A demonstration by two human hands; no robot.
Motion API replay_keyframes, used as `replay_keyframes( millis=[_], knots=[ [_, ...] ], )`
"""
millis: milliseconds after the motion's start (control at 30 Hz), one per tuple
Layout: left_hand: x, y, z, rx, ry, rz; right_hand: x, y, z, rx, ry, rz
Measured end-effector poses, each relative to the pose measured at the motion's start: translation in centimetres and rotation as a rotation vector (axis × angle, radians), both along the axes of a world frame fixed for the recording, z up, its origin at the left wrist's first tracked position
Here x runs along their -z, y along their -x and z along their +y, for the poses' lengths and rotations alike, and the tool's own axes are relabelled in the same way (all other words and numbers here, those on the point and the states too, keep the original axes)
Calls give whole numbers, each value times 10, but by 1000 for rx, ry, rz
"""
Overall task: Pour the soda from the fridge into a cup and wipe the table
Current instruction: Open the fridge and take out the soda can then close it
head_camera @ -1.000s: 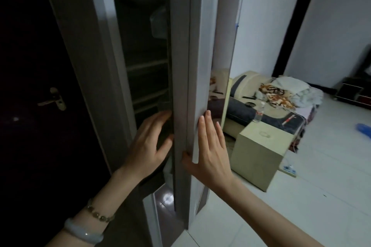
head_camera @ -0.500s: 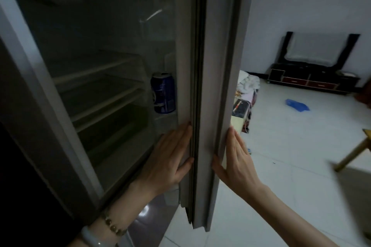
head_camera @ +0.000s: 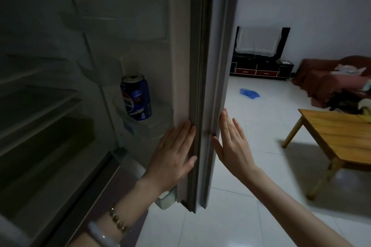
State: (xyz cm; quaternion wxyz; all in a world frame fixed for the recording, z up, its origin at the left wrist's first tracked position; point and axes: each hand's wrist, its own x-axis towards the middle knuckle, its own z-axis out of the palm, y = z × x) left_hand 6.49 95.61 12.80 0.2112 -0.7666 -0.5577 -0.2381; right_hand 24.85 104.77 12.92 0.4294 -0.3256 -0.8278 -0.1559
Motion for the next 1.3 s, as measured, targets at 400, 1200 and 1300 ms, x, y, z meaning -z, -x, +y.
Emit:
replay_keyframes(
  millis=[400,1200,1300],
  knots=[
    [2,-76,115,-235,-90,73,-13,-52,120,16,100,-164],
    [-11,-77,257,-462,-94,160,-11,-44,310,-133,368,-317],
    [-18,-52,271,-550,-110,103,-15,-30,332,-133,437,-256]
  ],
)
